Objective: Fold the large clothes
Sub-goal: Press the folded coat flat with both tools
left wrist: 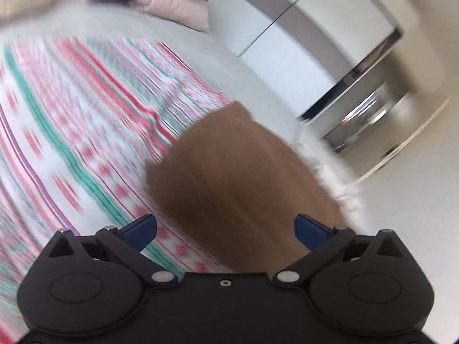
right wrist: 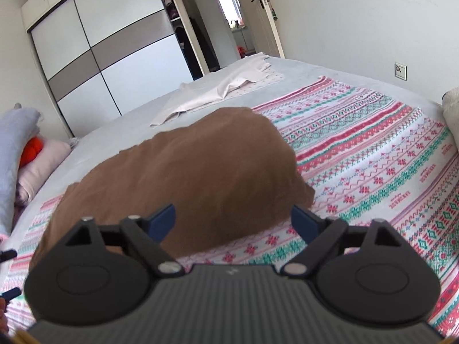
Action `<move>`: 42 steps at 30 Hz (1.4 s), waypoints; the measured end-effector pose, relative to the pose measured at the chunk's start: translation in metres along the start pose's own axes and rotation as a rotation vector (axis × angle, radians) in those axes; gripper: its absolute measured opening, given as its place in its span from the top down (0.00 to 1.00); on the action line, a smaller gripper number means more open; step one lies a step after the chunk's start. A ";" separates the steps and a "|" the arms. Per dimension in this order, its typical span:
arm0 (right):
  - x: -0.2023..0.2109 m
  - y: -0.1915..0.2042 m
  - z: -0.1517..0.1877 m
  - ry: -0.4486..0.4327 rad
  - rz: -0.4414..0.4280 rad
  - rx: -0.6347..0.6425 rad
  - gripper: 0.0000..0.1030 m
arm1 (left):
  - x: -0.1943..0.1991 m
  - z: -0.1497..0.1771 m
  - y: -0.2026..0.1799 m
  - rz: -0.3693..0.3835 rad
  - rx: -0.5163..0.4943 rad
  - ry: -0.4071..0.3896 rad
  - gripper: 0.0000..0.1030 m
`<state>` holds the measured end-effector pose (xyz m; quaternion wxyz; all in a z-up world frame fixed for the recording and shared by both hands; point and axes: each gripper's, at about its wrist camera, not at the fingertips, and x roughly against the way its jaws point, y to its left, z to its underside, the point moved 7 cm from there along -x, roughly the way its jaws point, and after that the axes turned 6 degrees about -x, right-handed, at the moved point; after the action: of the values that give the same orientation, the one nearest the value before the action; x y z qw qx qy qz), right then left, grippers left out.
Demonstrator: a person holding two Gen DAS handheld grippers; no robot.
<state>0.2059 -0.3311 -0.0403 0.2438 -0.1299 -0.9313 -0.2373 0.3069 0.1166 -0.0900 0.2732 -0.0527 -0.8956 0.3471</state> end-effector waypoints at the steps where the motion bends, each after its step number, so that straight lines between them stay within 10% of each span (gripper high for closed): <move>1: -0.002 -0.002 0.001 0.012 0.018 -0.007 0.14 | -0.007 0.004 0.003 0.012 0.049 0.031 0.00; 7: -0.007 -0.001 0.003 0.016 -0.006 -0.033 0.09 | -0.040 0.015 0.012 0.011 0.153 0.063 0.00; 23: -0.026 0.009 -0.006 -0.022 0.056 0.062 0.06 | -0.100 -0.002 -0.005 -0.013 0.045 -0.027 0.04; 35: -0.041 0.042 0.008 -0.031 -0.001 0.191 0.06 | -0.115 -0.006 -0.006 -0.131 -0.007 -0.137 0.69; 42: -0.046 0.059 0.014 -0.063 -0.067 0.231 0.06 | -0.104 -0.017 -0.037 -0.138 -0.132 -0.231 0.79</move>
<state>0.2609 -0.2792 -0.0523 0.2196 -0.0773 -0.9635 -0.1323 0.4074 0.0688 -0.1029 0.1874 0.0316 -0.9434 0.2716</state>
